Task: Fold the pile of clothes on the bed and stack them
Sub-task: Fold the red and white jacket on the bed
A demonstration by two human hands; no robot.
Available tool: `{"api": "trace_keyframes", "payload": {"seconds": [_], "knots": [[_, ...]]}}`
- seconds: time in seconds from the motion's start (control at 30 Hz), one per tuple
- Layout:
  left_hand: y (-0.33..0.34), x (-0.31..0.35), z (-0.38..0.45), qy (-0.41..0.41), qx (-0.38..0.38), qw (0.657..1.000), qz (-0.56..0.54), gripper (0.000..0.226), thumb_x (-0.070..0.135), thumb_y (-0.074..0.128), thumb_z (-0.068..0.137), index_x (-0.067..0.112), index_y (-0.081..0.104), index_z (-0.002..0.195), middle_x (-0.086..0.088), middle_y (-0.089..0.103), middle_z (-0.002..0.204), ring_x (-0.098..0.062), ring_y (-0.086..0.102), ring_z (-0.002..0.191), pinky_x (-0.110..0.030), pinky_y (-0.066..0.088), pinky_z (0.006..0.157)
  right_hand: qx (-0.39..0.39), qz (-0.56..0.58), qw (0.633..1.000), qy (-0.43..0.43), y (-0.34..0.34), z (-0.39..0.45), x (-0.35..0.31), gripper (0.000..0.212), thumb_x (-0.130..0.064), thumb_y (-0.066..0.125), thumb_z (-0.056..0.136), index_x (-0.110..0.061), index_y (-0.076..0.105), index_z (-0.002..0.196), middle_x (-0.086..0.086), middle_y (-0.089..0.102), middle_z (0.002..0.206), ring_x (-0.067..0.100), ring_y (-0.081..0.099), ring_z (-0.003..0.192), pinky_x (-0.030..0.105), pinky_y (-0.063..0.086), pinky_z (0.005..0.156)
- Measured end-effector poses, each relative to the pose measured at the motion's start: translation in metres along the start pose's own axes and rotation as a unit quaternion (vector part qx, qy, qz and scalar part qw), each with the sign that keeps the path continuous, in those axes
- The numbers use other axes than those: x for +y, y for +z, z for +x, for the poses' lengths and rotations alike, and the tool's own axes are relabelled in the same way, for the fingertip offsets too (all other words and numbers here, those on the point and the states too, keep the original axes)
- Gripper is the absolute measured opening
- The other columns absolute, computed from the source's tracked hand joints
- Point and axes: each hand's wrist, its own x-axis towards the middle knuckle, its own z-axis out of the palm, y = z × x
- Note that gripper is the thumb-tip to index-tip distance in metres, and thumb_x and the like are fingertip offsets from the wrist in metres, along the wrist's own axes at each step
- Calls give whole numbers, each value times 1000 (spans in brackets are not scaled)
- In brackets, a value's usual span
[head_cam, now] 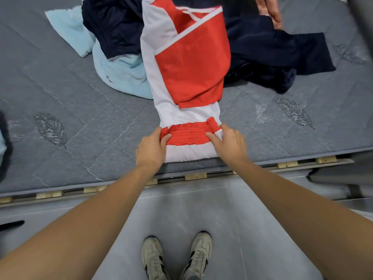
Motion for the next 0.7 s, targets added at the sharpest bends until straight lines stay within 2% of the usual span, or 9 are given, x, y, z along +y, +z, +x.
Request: {"api": "trace_keyframes", "payload": {"seconds": [0.07, 0.17, 0.23, 0.3, 0.37, 0.4, 0.5, 0.57, 0.7], "knots": [[0, 7, -1, 31, 58, 997, 40, 24, 37, 60, 104, 15, 52, 112, -14, 59, 105, -38, 58, 93, -47, 48, 69, 56, 6, 998, -34, 1, -2, -2, 41, -45, 75, 92, -16, 50, 108, 4, 61, 101, 32, 60, 92, 42, 46, 69], [-3, 14, -2, 153, 106, 971, 148, 23, 2, 71, 86, 9, 57, 103, -15, 51, 104, -36, 50, 91, -48, 41, 68, 120, -104, 974, -162, 0, -1, -5, 37, -17, 81, 81, -16, 54, 107, 4, 50, 107, 27, 50, 95, 42, 43, 72], [0, 15, -7, 267, 80, 947, 156, 30, -11, 66, 73, 8, 60, 95, -15, 53, 97, -36, 50, 83, -45, 38, 64, 100, -136, 947, -274, -1, -2, -5, 36, 4, 72, 75, -11, 61, 105, 8, 54, 106, 31, 52, 93, 43, 41, 70], [3, 9, -19, 322, 46, 934, 149, 31, -6, 67, 73, 9, 62, 100, -12, 54, 99, -35, 52, 83, -44, 41, 65, 39, -93, 932, -348, -3, -7, 3, 41, 6, 64, 76, -7, 65, 116, 10, 59, 118, 34, 58, 103, 45, 46, 77], [3, -4, -32, 323, 7, 935, 145, 43, 11, 68, 79, 11, 61, 122, -9, 54, 116, -33, 55, 98, -44, 47, 76, -30, -42, 935, -350, -8, -13, 20, 58, -6, 63, 81, -4, 57, 139, 11, 52, 143, 31, 52, 129, 42, 47, 103], [3, -10, -37, 316, -15, 937, 151, 57, 17, 68, 79, 12, 57, 134, -9, 53, 129, -33, 55, 112, -44, 50, 87, -67, -42, 938, -337, -12, -15, 27, 71, -13, 66, 82, -5, 48, 150, 10, 43, 156, 29, 43, 142, 38, 40, 116], [2, -18, -34, 282, -58, 939, 187, 91, 13, 70, 75, 11, 37, 160, -14, 35, 162, -32, 35, 150, -42, 34, 122, -147, -125, 923, -332, -13, -16, 35, 104, -34, 73, 81, -12, 18, 166, 3, 12, 174, 20, 10, 161, 31, 13, 129], [5, -14, -22, 272, -61, 938, 205, 95, 8, 69, 80, 12, 25, 165, -13, 24, 170, -30, 22, 158, -43, 20, 129, -136, -161, 915, -343, -9, -11, 34, 101, -24, 69, 81, -12, 16, 166, 2, 10, 175, 19, 7, 162, 35, 11, 130], [4, -5, -11, 250, -70, 944, 202, 81, -7, 48, 95, 13, 17, 167, -6, 14, 174, -22, 13, 161, -36, 9, 130, -96, -135, 930, -327, -7, -8, 27, 91, 9, 55, 76, -7, 30, 162, 6, 27, 170, 24, 23, 159, 40, 18, 130]]}}
